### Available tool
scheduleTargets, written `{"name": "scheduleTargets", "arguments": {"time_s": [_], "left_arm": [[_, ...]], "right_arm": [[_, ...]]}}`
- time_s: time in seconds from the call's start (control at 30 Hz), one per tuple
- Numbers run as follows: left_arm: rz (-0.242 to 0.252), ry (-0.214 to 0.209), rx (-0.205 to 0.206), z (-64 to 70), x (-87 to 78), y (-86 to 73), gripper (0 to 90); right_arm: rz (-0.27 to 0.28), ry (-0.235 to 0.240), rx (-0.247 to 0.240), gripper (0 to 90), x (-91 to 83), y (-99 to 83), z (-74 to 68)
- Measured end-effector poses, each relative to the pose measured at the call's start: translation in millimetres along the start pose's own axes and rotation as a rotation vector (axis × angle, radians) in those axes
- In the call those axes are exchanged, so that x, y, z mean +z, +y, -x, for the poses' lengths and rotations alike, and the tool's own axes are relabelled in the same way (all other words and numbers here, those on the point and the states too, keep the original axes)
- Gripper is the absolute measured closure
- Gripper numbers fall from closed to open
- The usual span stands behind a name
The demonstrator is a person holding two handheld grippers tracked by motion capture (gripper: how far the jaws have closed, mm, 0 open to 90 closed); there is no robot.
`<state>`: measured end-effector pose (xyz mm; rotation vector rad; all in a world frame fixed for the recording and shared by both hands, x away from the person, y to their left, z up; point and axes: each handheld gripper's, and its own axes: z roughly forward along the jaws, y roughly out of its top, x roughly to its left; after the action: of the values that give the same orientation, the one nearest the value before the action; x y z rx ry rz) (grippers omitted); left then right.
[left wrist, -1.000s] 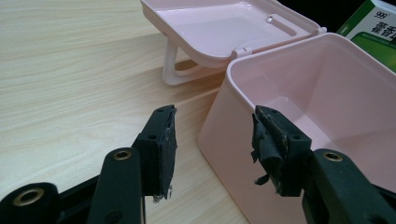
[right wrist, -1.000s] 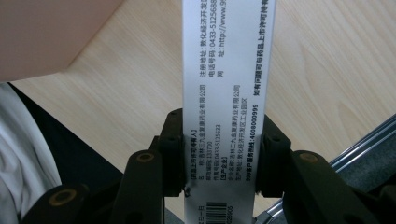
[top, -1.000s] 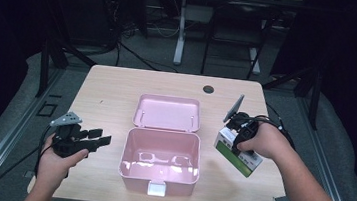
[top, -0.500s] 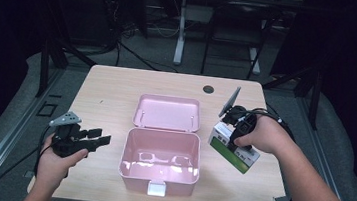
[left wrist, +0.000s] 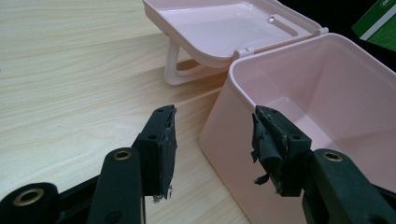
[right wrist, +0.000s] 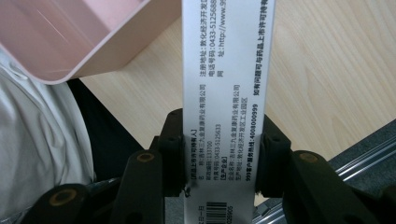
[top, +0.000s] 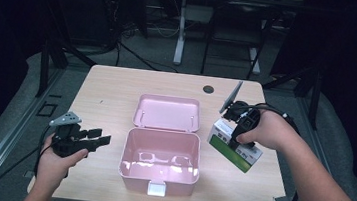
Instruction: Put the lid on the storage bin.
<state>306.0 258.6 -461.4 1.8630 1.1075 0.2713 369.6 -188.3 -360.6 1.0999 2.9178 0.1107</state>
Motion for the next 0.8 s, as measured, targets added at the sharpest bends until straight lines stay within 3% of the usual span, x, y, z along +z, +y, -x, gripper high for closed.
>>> {"name": "scheduleTargets", "arguments": {"time_s": [0.37,0.8], "left_arm": [[0.007,0.001,-0.002,-0.7,-1.7,0.4,49.5],[0.004,0.002,0.002,-1.4,-2.5,0.9,49.5]], "right_arm": [[0.01,0.006,-0.047,61.1,-16.5,8.0,-12.5],[0.009,-0.002,-0.129,61.2,-16.3,22.8,-29.9]]}}
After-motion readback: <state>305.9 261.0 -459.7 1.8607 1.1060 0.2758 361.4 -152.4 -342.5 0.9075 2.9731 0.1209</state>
